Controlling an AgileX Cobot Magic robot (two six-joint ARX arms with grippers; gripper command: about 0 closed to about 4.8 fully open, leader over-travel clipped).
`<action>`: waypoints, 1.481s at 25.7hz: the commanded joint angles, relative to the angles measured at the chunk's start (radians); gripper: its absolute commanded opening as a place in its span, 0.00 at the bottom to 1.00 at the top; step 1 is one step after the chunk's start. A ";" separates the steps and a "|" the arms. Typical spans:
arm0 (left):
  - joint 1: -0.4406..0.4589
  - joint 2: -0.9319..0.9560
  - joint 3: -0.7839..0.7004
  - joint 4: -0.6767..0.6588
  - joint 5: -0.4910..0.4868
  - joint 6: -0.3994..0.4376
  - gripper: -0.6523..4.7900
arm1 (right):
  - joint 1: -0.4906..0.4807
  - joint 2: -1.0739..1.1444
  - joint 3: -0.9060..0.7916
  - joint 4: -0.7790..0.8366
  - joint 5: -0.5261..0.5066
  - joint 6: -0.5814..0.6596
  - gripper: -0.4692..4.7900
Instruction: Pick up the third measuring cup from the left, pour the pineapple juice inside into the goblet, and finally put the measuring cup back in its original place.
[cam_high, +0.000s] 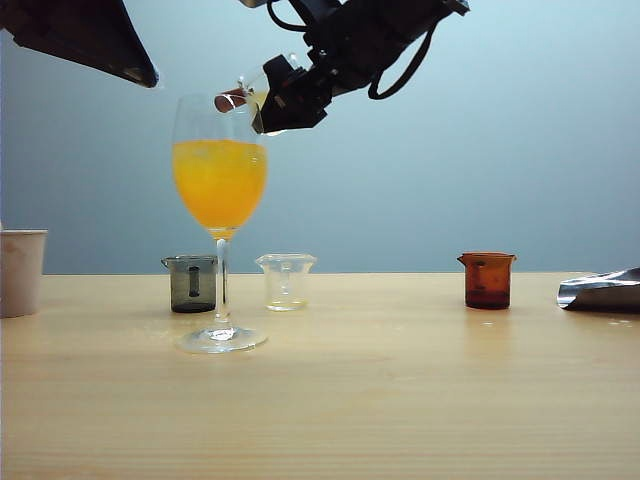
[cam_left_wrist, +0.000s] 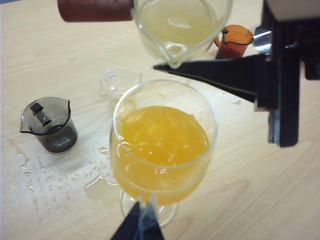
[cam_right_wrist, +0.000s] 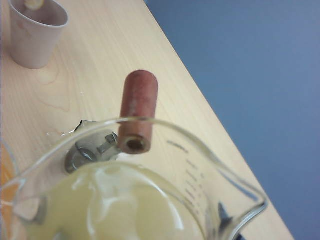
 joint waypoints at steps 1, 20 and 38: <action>0.000 -0.002 0.008 0.004 -0.003 0.002 0.11 | 0.013 -0.018 0.008 0.033 0.048 -0.023 0.41; 0.000 -0.002 0.008 0.005 -0.003 0.004 0.11 | 0.026 -0.021 0.008 0.042 0.109 -0.187 0.41; 0.000 -0.002 0.008 0.005 -0.007 0.005 0.11 | 0.063 -0.022 0.008 0.063 0.177 -0.301 0.41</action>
